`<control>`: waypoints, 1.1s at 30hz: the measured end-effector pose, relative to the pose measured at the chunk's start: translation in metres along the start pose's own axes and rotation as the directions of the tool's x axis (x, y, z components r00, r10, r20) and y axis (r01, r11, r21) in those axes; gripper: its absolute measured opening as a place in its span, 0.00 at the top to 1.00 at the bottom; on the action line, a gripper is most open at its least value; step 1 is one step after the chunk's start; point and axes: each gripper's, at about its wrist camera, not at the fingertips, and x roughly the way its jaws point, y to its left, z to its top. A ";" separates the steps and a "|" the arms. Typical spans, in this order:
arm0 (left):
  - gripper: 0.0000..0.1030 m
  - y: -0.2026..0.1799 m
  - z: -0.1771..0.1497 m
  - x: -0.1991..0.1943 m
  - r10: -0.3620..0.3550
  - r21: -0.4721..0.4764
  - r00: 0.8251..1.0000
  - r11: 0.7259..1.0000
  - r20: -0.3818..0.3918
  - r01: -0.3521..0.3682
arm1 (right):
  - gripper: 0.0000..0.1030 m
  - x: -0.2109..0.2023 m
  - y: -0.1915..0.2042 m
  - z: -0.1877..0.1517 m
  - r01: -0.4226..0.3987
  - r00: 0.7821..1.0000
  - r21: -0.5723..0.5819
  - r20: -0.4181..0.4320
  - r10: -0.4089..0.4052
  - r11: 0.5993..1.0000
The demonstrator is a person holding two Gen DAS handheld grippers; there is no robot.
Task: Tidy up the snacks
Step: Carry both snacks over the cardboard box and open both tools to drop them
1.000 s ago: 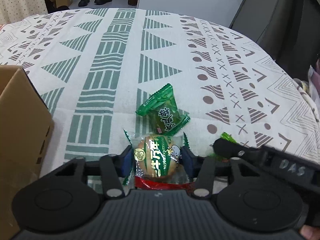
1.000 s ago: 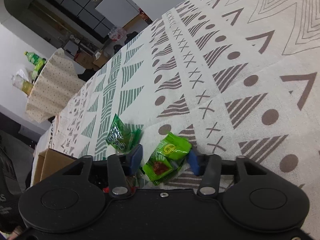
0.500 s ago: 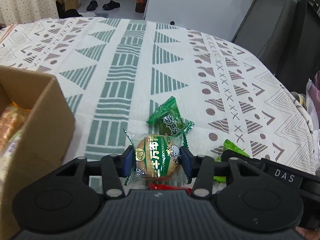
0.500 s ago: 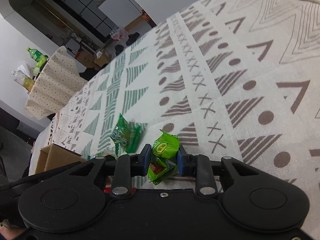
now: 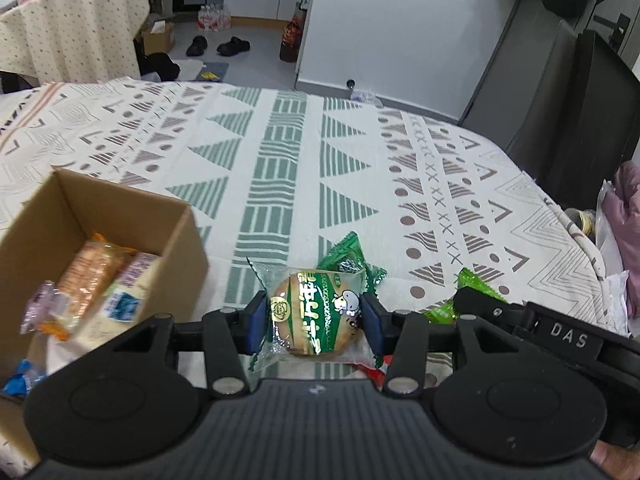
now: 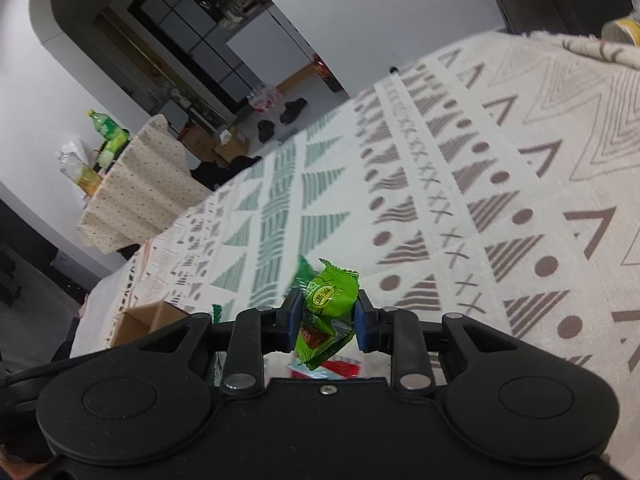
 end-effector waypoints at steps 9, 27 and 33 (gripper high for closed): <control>0.54 0.021 -0.003 -0.040 0.026 -0.025 0.999 0.999 0.047 -0.025 | 0.74 -0.022 0.032 -0.002 -0.034 0.998 -0.044 0.042 0.036 0.998; 0.54 0.080 -0.001 -0.107 0.062 -0.087 0.991 0.995 0.122 -0.051 | 0.74 -0.052 0.117 -0.020 -0.134 0.987 -0.141 0.069 0.145 0.981; 0.54 0.105 -0.002 -0.123 0.080 -0.112 0.987 0.992 0.141 -0.064 | 0.74 -0.051 0.141 -0.029 -0.151 0.985 -0.174 0.060 0.163 0.973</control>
